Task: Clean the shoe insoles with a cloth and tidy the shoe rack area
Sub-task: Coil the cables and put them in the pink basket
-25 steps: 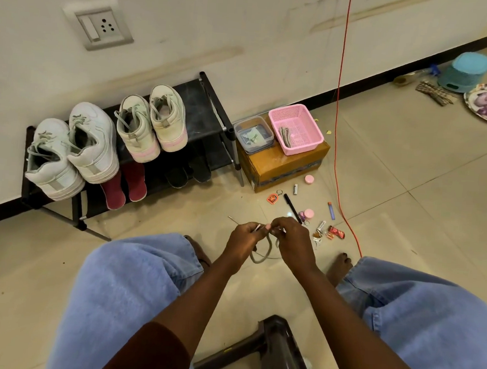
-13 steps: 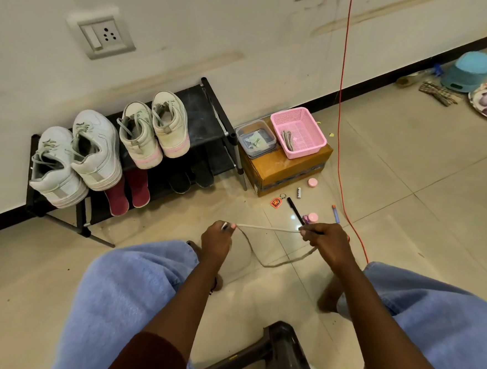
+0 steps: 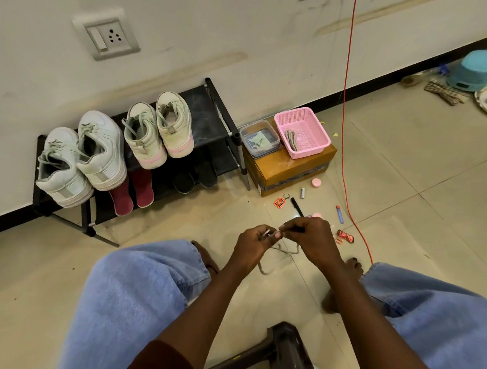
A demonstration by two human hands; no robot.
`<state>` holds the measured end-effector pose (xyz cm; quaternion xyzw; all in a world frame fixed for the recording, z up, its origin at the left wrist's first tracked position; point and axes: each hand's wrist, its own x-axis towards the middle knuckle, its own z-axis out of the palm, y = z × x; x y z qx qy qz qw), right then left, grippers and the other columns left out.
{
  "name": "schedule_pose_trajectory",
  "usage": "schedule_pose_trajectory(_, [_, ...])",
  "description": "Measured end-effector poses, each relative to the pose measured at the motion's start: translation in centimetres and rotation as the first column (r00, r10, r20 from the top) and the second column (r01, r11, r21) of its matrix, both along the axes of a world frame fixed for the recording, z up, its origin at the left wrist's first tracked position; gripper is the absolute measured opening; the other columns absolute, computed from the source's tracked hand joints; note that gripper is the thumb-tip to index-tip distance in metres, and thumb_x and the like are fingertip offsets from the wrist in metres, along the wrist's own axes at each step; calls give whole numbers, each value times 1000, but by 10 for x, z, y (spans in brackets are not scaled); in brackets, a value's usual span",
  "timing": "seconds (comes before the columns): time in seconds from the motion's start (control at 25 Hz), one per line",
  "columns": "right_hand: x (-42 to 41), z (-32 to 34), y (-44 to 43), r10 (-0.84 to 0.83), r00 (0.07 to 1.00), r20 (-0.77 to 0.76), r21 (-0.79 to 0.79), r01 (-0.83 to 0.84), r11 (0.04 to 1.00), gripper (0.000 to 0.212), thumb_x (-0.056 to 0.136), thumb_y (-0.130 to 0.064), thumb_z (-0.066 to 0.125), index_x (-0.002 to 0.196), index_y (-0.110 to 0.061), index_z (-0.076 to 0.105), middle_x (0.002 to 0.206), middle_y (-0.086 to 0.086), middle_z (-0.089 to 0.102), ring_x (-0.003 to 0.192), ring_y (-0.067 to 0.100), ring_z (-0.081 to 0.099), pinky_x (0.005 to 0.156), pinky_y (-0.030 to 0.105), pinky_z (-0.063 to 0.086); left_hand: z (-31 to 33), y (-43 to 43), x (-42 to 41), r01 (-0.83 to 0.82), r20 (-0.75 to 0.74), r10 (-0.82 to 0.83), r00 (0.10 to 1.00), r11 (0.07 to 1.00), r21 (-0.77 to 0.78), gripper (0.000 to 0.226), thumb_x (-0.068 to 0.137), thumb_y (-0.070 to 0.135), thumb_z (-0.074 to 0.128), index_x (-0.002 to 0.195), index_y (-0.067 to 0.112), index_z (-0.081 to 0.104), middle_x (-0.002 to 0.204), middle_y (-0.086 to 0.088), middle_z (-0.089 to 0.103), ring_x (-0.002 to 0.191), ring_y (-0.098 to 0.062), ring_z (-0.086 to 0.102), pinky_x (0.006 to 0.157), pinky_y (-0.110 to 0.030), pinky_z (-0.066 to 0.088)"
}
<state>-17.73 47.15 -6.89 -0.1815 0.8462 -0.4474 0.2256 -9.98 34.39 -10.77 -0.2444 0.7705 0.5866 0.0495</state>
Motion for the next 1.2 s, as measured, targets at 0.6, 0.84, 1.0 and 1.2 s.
schedule_pose_trajectory(0.6, [-25,10,33,-161,967,199,-125,188,974,12,76,4,68,82,-6,70,73,3,67,67,8,58,57,4,42,-9,-49,5,-522,140,535,833,845,-118,23,93,24,57,112,13,64,103,-17,66,82,-30,55,73,-31,43])
schedule_pose_trajectory(0.84, [-14,8,12,-10,991,133,-80,21,997,11,77,3,68,84,-5,69,70,0,66,59,-5,61,63,7,45,13,-6,-3,9,-51,-8,999,1000,23,15,91,27,60,104,30,66,66,-3,53,61,-15,43,59,-25,37])
schedule_pose_trajectory(1.0, [-9,4,9,-19,986,168,-98,36,994,11,76,-2,70,86,-7,70,70,3,68,62,9,61,61,11,48,7,-2,-4,-33,-28,34,999,999,41,9,91,22,61,88,17,68,69,9,58,57,4,48,58,-17,37])
schedule_pose_trajectory(1.2, [-21,8,27,-142,965,221,-133,174,976,14,78,-6,69,88,-15,72,81,6,71,76,18,60,66,17,48,4,-31,-3,-343,112,343,933,939,-20,15,92,22,59,97,11,67,82,-3,63,68,-12,49,64,-24,40])
